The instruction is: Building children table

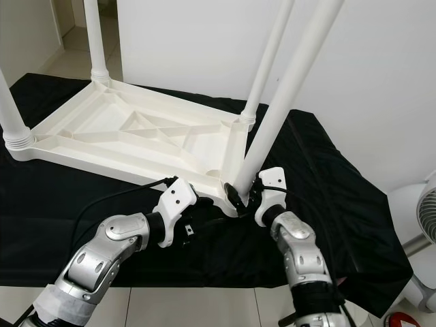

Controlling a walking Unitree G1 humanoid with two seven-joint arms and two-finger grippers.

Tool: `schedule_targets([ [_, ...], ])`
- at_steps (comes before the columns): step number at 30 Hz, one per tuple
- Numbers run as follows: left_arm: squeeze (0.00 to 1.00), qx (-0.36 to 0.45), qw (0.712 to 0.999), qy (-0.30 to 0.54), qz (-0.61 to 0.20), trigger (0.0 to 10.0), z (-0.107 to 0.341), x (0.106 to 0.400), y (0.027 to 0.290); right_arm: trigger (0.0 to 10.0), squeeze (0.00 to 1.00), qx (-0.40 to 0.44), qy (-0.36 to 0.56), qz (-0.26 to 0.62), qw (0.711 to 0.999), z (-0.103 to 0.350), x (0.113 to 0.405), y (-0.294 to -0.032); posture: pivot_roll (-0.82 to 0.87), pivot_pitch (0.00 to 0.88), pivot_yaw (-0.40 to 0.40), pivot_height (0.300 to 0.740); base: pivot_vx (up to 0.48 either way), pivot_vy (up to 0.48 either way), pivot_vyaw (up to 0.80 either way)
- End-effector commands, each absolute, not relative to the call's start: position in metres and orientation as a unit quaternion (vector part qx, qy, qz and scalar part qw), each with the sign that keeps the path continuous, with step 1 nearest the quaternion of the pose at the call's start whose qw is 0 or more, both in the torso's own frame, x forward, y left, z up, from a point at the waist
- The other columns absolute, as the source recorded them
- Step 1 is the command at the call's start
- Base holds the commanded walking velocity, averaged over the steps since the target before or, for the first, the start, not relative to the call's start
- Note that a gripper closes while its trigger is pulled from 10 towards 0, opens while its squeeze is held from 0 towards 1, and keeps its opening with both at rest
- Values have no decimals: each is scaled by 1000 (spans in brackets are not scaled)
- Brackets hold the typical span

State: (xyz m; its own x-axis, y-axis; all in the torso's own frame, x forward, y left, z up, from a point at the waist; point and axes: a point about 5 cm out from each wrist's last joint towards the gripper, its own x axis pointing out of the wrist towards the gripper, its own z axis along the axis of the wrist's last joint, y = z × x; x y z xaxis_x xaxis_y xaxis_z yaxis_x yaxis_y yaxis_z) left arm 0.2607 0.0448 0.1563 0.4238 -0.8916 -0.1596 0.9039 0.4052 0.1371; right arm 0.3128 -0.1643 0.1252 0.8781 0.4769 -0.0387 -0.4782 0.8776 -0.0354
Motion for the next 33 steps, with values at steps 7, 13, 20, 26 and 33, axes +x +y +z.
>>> schedule_targets([
  [7,0,106,852,27,-512,10000,159,264,43,10000,0,-48,25,350,935,124,323,-163,22,0,-161,740,0,0,0],
  [13,0,109,852,23,-512,10000,162,266,42,7098,0,-60,40,370,926,120,340,-156,32,0,-163,740,0,0,0],
  [20,0,110,853,21,-509,10000,163,266,42,0,0,-60,56,375,923,114,346,-150,44,0,-171,740,0,0,0],
  [26,0,109,855,20,-508,10000,163,266,42,0,0,-55,64,383,920,107,345,-148,44,0,-171,740,0,0,0],
  [33,0,109,854,20,-508,10000,163,266,42,8902,0,-47,61,378,923,103,342,-150,40,0,-170,740,0,0,0],
])
